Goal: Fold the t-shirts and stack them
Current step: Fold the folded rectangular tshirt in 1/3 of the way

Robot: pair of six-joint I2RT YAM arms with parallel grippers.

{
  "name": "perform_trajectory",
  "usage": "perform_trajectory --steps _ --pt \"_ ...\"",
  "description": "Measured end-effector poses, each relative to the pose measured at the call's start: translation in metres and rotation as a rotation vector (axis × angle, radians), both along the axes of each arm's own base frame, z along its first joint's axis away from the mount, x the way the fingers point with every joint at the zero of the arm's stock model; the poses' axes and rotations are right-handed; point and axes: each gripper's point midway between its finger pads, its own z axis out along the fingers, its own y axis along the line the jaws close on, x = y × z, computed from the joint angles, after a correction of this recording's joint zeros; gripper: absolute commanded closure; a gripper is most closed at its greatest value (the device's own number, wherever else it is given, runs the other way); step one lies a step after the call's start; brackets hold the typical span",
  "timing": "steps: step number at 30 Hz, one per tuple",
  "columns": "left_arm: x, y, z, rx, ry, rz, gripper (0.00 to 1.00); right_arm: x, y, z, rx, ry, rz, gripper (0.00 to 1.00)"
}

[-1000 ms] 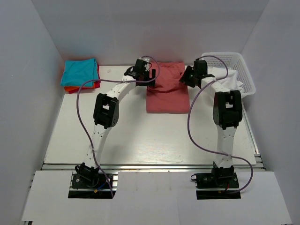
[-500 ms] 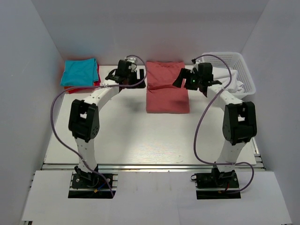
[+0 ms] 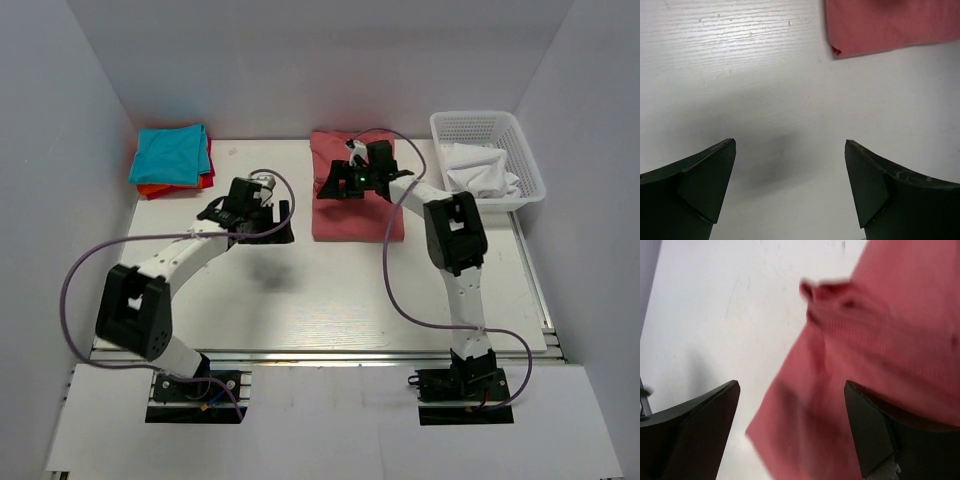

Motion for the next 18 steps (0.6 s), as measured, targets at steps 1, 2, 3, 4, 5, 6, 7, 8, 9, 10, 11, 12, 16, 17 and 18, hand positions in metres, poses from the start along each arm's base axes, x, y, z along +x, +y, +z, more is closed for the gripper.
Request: perform_trajectory --steps 1,2,3,4,5,6,7,8,9,10,11,12,16,17,18 --pt "-0.005 0.003 0.007 -0.005 -0.015 0.004 0.0 0.007 0.008 -0.005 0.015 0.003 0.004 0.1" --pt "-0.009 0.005 0.013 -0.009 -0.03 0.008 0.0 0.016 0.017 -0.008 0.036 -0.013 0.008 0.1" --pt "-0.013 0.007 0.019 -0.017 -0.048 0.012 0.0 0.024 0.023 -0.009 0.056 -0.021 0.004 0.1" --pt "-0.015 0.008 0.024 -0.024 -0.061 0.015 0.0 0.032 0.028 -0.012 0.077 -0.025 -0.008 0.1" --pt "-0.019 0.01 0.028 -0.029 -0.07 0.017 0.0 0.039 0.031 -0.013 0.096 -0.034 -0.018 0.1" --pt "-0.022 0.011 0.029 -0.033 -0.073 0.021 0.0 0.048 0.033 -0.013 0.118 -0.044 -0.034 0.1" --pt "-0.026 0.012 0.029 -0.034 -0.07 0.023 0.0 0.056 0.035 -0.012 0.137 -0.05 -0.052 0.1" --pt "-0.03 0.014 0.028 -0.035 -0.065 0.027 0.0 0.066 0.036 -0.011 0.155 -0.064 -0.074 0.1" --pt "-0.033 0.015 0.026 -0.034 -0.056 0.03 0.0 0.077 0.036 -0.007 0.177 -0.08 -0.093 0.1" --pt "-0.035 0.016 0.023 -0.032 -0.047 0.033 0.0 0.086 0.036 -0.004 0.194 -0.095 -0.111 0.1" --pt "-0.037 0.017 0.02 -0.03 -0.037 0.035 0.0 0.095 0.035 -0.001 0.212 -0.108 -0.129 0.1" --pt "-0.039 0.017 0.017 -0.028 -0.029 0.036 0.0 0.101 0.033 0.002 0.228 -0.116 -0.143 0.1" --pt "-0.042 0.016 0.013 -0.03 -0.008 0.033 0.0 0.112 0.023 0.012 0.267 -0.131 -0.169 0.1" --pt "-0.041 0.015 0.011 -0.033 0.0 0.03 0.0 0.113 0.02 0.015 0.267 -0.133 -0.166 0.1" --pt "-0.04 0.013 0.009 -0.037 0.008 0.026 0.0 0.112 0.018 0.016 0.265 -0.133 -0.165 0.1"
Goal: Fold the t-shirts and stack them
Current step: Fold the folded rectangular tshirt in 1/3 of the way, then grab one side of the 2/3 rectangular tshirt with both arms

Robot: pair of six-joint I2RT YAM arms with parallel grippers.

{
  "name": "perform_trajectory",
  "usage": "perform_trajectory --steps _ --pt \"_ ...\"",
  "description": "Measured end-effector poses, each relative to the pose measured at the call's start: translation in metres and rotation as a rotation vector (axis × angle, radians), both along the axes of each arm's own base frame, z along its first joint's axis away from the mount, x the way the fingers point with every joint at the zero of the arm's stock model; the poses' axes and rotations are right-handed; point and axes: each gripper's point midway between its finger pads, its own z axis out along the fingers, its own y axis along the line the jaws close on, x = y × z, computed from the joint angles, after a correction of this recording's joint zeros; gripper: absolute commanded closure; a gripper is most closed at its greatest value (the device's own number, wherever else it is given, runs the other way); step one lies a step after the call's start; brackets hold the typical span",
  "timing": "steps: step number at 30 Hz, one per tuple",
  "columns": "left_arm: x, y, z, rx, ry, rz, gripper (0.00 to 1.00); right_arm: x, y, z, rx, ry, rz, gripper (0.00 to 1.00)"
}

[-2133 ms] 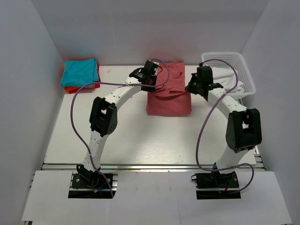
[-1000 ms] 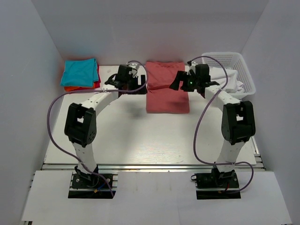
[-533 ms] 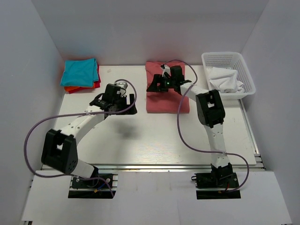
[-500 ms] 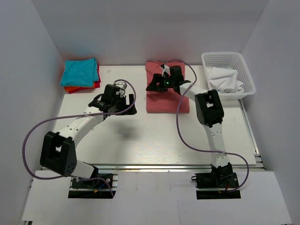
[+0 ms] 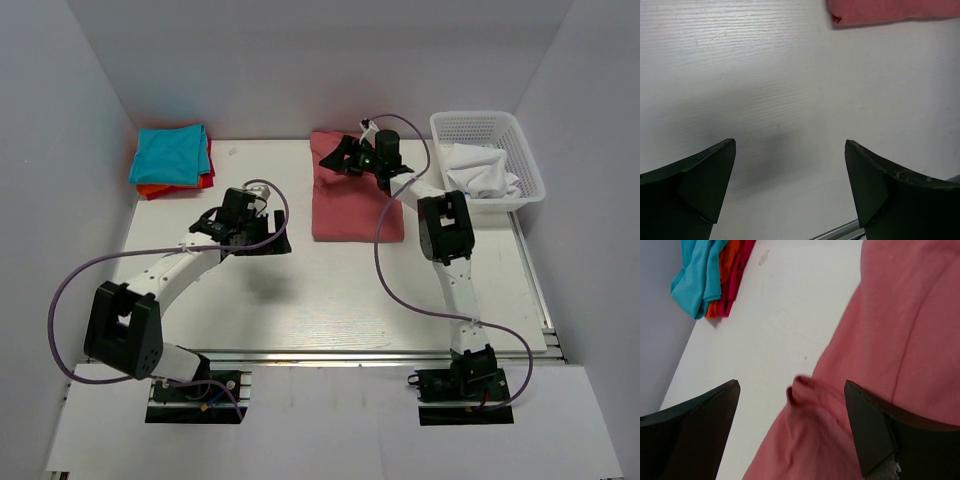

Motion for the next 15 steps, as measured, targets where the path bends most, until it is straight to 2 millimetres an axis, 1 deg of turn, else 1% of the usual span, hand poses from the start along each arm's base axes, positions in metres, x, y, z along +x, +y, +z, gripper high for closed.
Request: perform_trajectory --steps 1,2,4,5,7,10,12,13,14,15 --pt "0.002 -0.003 -0.002 -0.003 0.01 -0.007 0.0 -0.003 -0.005 0.001 -0.011 -0.003 -0.004 0.1" --pt "0.006 -0.006 -0.004 -0.005 0.015 -0.014 0.0 -0.01 -0.011 0.001 -0.025 0.012 -0.008 0.1" --pt "0.015 -0.015 -0.009 -0.01 0.027 -0.031 0.0 -0.035 -0.027 0.006 -0.067 0.045 -0.024 0.1" --pt "0.021 -0.02 -0.013 -0.012 0.033 -0.042 0.0 -0.048 -0.036 0.013 -0.083 0.051 -0.038 0.1" --pt "0.032 -0.031 -0.02 -0.007 0.044 -0.064 0.0 -0.074 -0.055 0.039 -0.111 0.04 -0.071 0.1" --pt "0.048 -0.051 -0.028 -0.001 0.048 -0.105 0.0 -0.096 -0.085 0.093 -0.128 -0.042 -0.152 0.1" --pt "0.054 -0.065 -0.034 0.001 0.047 -0.138 0.0 -0.108 -0.11 0.112 -0.148 -0.068 -0.215 0.1" --pt "0.056 -0.071 -0.038 0.005 0.05 -0.153 0.03 -0.113 -0.125 0.113 -0.167 -0.065 -0.252 0.1" --pt "0.058 -0.077 -0.041 0.007 0.054 -0.165 0.06 -0.118 -0.139 0.11 -0.189 -0.046 -0.286 0.1" --pt "0.061 -0.082 -0.043 0.009 0.055 -0.177 0.1 -0.123 -0.152 0.101 -0.215 -0.014 -0.324 0.1"
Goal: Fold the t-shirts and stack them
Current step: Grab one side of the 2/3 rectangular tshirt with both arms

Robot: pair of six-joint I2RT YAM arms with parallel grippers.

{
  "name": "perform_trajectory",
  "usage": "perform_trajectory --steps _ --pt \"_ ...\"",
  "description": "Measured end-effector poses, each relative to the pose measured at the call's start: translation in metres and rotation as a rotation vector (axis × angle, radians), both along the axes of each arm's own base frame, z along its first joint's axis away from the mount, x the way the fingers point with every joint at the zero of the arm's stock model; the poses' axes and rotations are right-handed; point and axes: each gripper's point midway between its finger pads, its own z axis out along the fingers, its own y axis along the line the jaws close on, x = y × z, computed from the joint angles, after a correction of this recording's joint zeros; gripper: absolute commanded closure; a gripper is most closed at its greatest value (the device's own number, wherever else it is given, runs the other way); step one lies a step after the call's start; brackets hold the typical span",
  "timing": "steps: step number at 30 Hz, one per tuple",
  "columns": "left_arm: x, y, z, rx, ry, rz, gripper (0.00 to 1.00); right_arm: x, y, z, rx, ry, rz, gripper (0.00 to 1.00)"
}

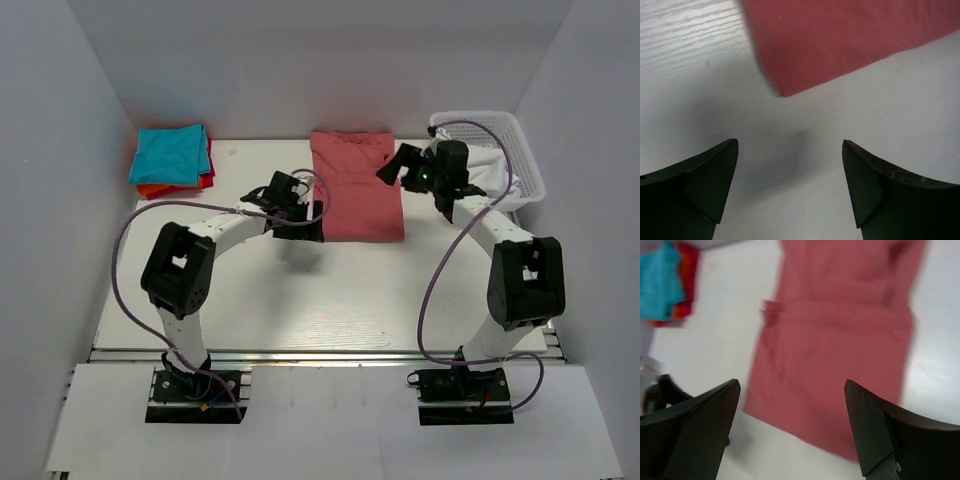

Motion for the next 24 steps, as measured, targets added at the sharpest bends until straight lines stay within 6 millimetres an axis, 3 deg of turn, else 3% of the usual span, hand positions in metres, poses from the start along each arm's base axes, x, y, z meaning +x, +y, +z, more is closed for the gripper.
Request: perform_trajectory --steps 2,5,7,9,12,17,21,23,24 --pt "0.004 -0.01 -0.007 0.003 0.004 -0.024 0.21 -0.011 -0.026 -0.029 -0.049 0.088 -0.078 0.1" --pt "0.004 -0.019 -0.019 0.014 0.019 -0.05 0.31 -0.039 -0.058 -0.087 -0.121 0.267 -0.162 0.1" --pt "0.004 -0.02 -0.028 0.02 0.033 -0.057 0.32 -0.063 -0.073 -0.121 -0.158 0.379 -0.191 0.1" --pt "0.004 -0.02 -0.035 0.029 0.044 -0.061 0.38 -0.081 -0.079 -0.139 -0.178 0.451 -0.2 0.1" --pt "0.012 -0.023 -0.04 0.039 0.042 -0.064 0.43 -0.088 -0.081 -0.144 -0.18 0.487 -0.198 0.1" --pt "0.024 -0.027 -0.044 0.043 0.02 -0.073 0.63 -0.09 -0.074 -0.151 -0.157 0.509 -0.165 0.15" --pt "0.027 -0.029 -0.046 0.043 0.013 -0.083 0.92 -0.087 -0.062 -0.162 -0.114 0.522 -0.113 0.33" --pt "0.027 -0.03 -0.046 0.04 0.01 -0.091 1.0 -0.084 -0.057 -0.164 -0.091 0.519 -0.087 0.39" --pt "0.027 -0.031 -0.046 0.037 0.008 -0.094 1.0 -0.083 -0.055 -0.165 -0.085 0.513 -0.079 0.51"
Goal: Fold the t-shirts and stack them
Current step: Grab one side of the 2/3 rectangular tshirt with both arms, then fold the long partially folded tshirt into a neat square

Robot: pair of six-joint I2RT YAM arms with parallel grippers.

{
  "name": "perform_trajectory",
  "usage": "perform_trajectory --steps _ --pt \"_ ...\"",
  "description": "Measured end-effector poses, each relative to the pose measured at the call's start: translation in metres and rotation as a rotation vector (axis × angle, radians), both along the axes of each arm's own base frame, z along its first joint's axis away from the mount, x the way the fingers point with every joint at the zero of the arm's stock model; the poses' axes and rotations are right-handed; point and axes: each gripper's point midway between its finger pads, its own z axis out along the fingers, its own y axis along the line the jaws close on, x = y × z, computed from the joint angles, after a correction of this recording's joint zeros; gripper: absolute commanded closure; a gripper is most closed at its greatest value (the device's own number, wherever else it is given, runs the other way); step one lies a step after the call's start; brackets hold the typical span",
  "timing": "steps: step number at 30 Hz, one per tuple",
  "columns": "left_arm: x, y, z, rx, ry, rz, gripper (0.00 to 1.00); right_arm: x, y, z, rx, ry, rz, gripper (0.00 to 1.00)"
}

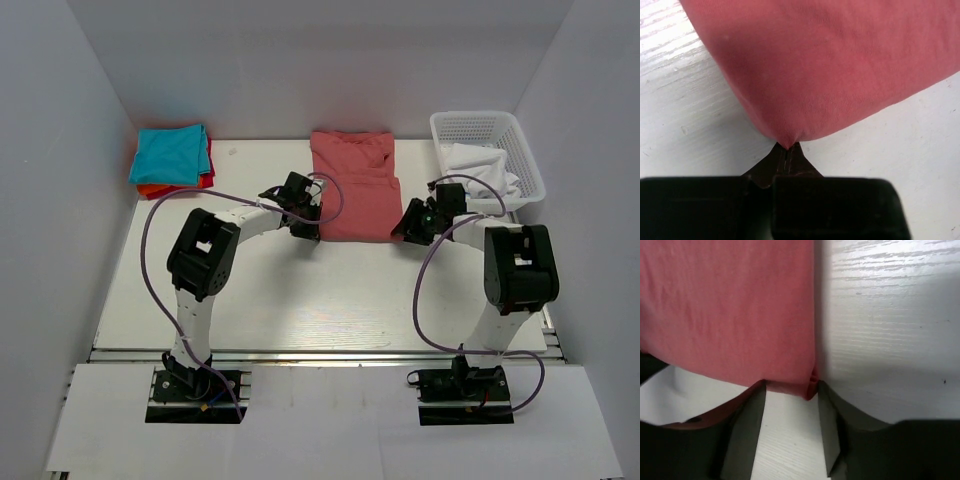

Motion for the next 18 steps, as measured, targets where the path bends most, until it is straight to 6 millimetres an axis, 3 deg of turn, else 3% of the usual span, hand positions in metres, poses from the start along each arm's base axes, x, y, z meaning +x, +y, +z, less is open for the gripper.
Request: perform_trajectory --steps 3,4,5,9,12,14,18 --pt "0.001 -0.002 -0.001 -0.01 -0.003 -0.011 1.0 -0.001 0.003 -0.007 0.012 0.014 0.013 0.72" --pt "0.001 -0.003 0.0 -0.013 -0.005 -0.012 1.0 -0.002 0.005 -0.008 0.021 0.021 0.02 0.94" --pt "0.002 -0.004 0.0 -0.015 -0.007 -0.014 1.0 -0.003 0.005 -0.009 0.022 0.02 0.024 1.0" --pt "0.002 -0.005 0.0 -0.035 -0.034 -0.016 1.0 -0.004 0.01 -0.008 0.05 0.022 0.035 1.0" --pt "-0.018 0.006 0.003 -0.049 -0.046 -0.012 1.0 -0.009 0.011 -0.002 0.055 0.014 0.044 1.0" --pt "-0.035 0.012 0.012 -0.06 -0.058 -0.011 1.0 -0.021 0.01 0.009 0.058 0.005 0.047 1.0" --pt "-0.066 0.016 0.049 -0.109 -0.106 -0.023 1.0 -0.05 0.011 0.047 0.065 -0.068 0.07 1.0"
